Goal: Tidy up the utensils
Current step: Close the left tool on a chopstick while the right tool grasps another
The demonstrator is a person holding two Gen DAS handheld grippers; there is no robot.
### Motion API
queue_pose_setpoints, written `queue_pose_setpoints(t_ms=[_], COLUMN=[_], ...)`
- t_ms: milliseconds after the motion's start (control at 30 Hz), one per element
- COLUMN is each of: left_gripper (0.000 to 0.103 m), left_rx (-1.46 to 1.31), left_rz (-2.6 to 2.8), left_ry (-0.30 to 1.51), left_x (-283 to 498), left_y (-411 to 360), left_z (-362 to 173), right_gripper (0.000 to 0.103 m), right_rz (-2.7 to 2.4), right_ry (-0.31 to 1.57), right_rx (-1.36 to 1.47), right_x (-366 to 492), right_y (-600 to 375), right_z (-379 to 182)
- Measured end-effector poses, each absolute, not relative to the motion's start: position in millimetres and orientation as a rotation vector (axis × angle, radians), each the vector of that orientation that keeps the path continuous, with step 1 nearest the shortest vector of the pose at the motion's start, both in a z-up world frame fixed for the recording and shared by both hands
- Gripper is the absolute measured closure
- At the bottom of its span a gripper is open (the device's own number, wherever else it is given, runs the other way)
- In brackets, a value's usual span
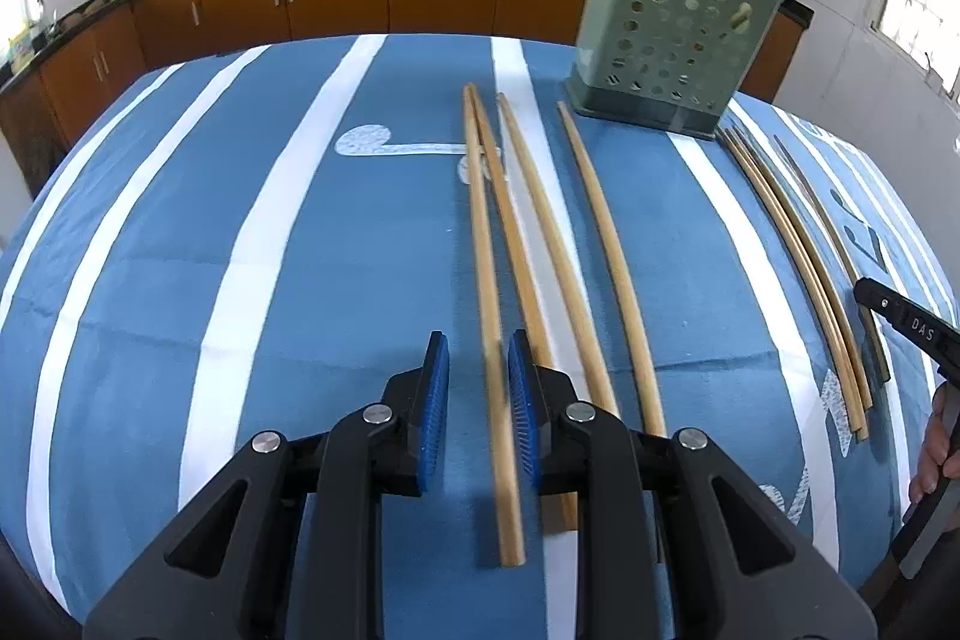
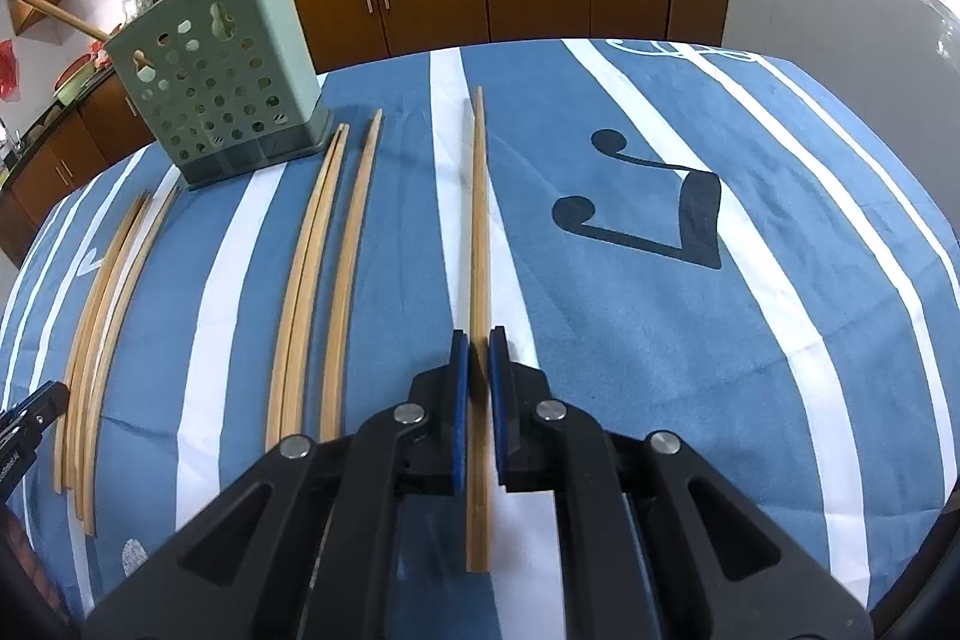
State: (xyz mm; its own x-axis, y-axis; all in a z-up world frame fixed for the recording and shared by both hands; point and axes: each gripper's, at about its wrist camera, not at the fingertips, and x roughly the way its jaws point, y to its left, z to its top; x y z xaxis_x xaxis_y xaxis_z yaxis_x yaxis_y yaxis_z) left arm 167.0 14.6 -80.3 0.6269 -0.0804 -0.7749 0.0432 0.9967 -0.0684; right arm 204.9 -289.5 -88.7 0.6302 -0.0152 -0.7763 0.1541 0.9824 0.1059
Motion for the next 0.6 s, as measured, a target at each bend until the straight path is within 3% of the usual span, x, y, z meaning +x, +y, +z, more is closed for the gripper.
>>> queue_pose_setpoints(t_ms=[133, 167, 200, 600], left_gripper=[0.084, 0.092, 0.094, 0.095], left_rx=[-0.028, -0.023, -0.017, -0.133], left_rz=[-0.088, -0.091, -0.094, -0.081], left_ry=[0.885, 0.885, 0.884, 0.883], left_x=[167.7, 168.2, 169.1, 193.3], left_y=[7.0, 5.5, 4.4, 28.8], left_z=[-80.9, -81.1, -81.3, -81.3], right_gripper=[0.091, 0.091, 0.093, 0.095], right_rz=[-0.079, -0.078, -0.081, -0.107], right_ry=[0.882, 0.879, 0.878, 0.865], right_rx=[0.159, 0.148, 0.138, 0.161], right_x=[201.7, 201.4, 201.7, 221.6], right_y=[-285.1, -283.9, -283.3, -300.0], right_z=[-88.6, -88.7, -88.9, -90.4])
